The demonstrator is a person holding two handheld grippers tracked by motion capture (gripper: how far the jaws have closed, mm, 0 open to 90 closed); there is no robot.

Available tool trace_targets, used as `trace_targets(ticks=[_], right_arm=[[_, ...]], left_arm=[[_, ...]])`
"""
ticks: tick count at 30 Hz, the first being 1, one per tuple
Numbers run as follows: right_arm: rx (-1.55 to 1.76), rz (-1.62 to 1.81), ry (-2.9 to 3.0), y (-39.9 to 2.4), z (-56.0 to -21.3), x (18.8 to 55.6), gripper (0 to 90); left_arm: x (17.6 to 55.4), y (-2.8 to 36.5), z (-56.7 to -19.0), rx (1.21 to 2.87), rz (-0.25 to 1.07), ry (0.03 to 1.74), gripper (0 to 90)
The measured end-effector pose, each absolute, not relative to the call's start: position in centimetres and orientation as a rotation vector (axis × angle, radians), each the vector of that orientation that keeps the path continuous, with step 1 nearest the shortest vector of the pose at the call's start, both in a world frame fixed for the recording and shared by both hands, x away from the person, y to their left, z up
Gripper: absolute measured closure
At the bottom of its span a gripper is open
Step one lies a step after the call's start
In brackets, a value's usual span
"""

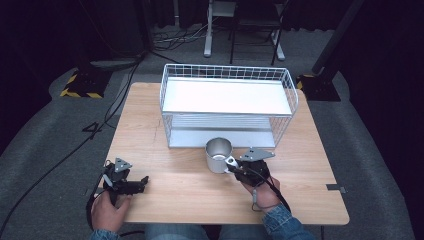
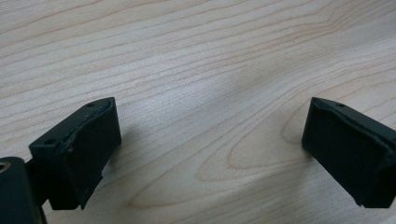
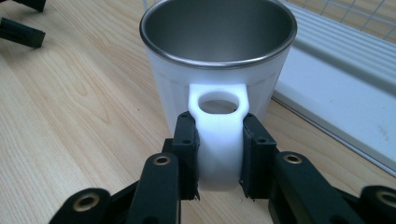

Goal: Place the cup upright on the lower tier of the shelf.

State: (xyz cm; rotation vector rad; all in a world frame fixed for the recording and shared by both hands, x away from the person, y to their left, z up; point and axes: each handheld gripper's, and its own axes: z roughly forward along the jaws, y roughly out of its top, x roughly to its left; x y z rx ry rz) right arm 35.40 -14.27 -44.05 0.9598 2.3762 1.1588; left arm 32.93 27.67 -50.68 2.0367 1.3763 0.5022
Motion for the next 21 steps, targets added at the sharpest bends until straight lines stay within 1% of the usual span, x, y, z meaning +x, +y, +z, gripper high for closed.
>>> trace_targets(ticks=[11,21], right_arm=[[0.974,1.227,2.319,-14.4,-43.1,35.6,71.4],[0.978,1.266,2.262,-13.2,-41.3,37.1,71.4]], left_arm=[[32.9,27.7,-50.7,2.037,0.502,1.376,4.8],[32.9,27.7,-50.7,2.037,0.502,1.377,4.8]])
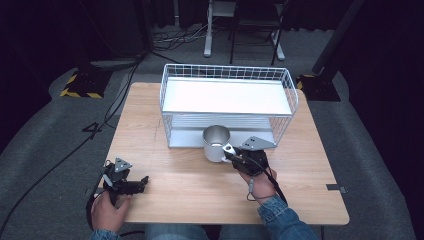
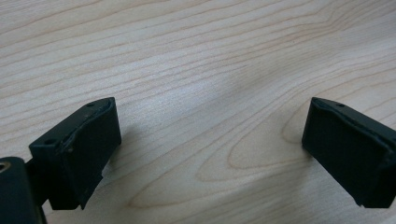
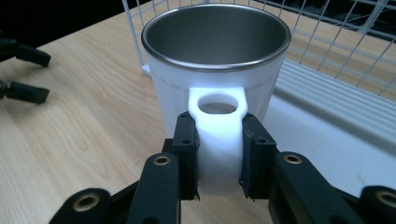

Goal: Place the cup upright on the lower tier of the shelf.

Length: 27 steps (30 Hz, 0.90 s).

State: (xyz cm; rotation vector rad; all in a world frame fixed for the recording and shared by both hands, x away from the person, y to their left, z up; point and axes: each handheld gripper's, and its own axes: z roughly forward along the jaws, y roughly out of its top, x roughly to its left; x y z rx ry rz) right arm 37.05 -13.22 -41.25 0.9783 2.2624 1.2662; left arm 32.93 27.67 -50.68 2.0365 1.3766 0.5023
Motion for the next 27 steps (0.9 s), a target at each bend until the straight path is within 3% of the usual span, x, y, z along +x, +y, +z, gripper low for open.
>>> trace_targets(ticks=[27], right_arm=[[1.035,1.299,2.141,-8.9,-41.2,42.3,71.3]], left_arm=[[32.9,27.7,-50.7,2.037,0.501,1.376,4.8]])
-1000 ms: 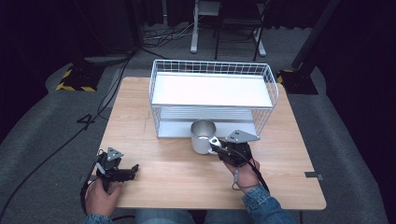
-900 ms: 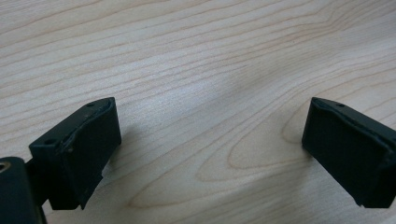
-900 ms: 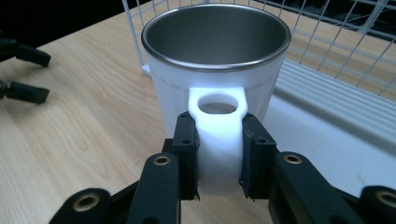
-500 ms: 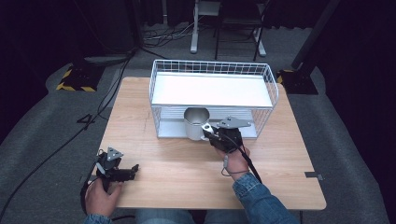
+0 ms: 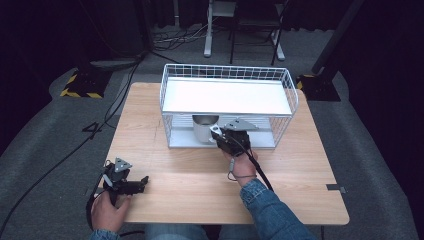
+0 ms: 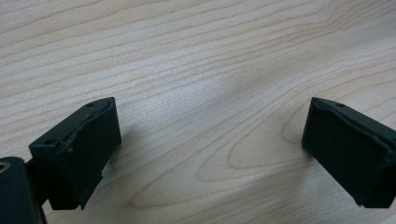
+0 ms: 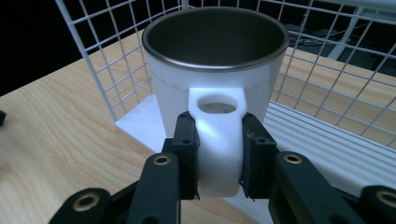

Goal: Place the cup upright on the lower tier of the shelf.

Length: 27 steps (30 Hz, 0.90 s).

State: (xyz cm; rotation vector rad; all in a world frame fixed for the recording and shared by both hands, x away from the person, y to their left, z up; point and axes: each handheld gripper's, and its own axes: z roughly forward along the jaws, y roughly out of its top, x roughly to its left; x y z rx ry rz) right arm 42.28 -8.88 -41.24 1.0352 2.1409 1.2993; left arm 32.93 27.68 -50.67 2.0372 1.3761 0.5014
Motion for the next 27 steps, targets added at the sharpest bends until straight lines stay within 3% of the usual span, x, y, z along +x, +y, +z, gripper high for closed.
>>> trace_targets(ticks=[27], right_arm=[[1.059,1.253,1.991,-6.8,-44.2,45.3,71.1]], left_arm=[[32.9,27.7,-50.7,2.036,0.502,1.376,4.8]])
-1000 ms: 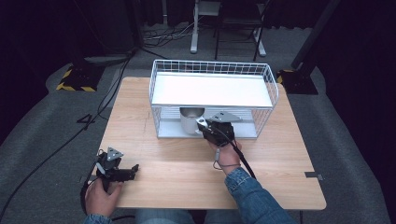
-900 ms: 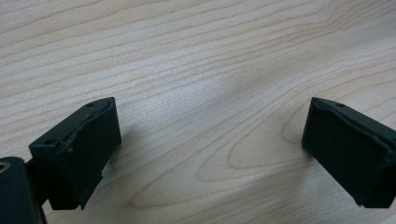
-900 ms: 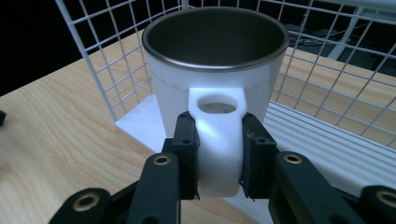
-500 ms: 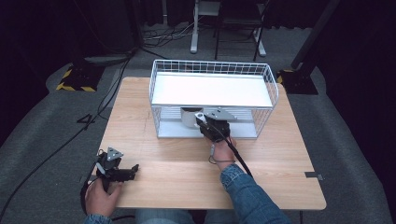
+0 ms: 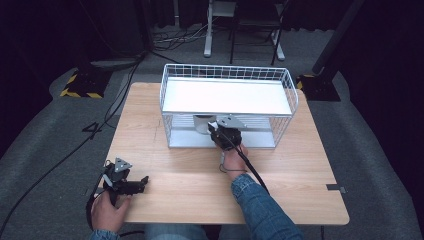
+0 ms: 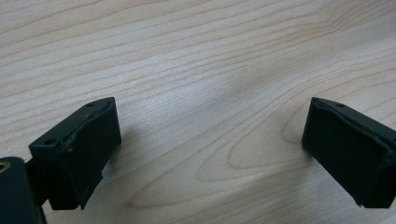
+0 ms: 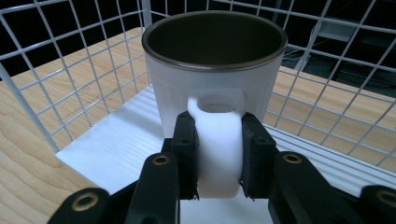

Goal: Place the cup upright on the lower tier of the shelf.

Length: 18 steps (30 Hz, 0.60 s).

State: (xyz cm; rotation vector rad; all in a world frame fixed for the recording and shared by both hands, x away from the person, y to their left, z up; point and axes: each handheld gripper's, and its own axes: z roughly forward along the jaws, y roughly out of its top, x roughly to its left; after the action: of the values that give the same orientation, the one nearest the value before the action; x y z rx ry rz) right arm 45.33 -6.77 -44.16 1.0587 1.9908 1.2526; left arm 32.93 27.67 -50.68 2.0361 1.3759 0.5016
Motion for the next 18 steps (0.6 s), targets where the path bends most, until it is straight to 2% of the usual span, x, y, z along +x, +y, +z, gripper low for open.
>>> trace_targets(ticks=[18], right_arm=[[1.097,1.234,2.018,-7.02,-44.89,45.85,70.6]], left_arm=[[32.91,27.69,-50.68,2.037,0.500,1.374,4.8]])
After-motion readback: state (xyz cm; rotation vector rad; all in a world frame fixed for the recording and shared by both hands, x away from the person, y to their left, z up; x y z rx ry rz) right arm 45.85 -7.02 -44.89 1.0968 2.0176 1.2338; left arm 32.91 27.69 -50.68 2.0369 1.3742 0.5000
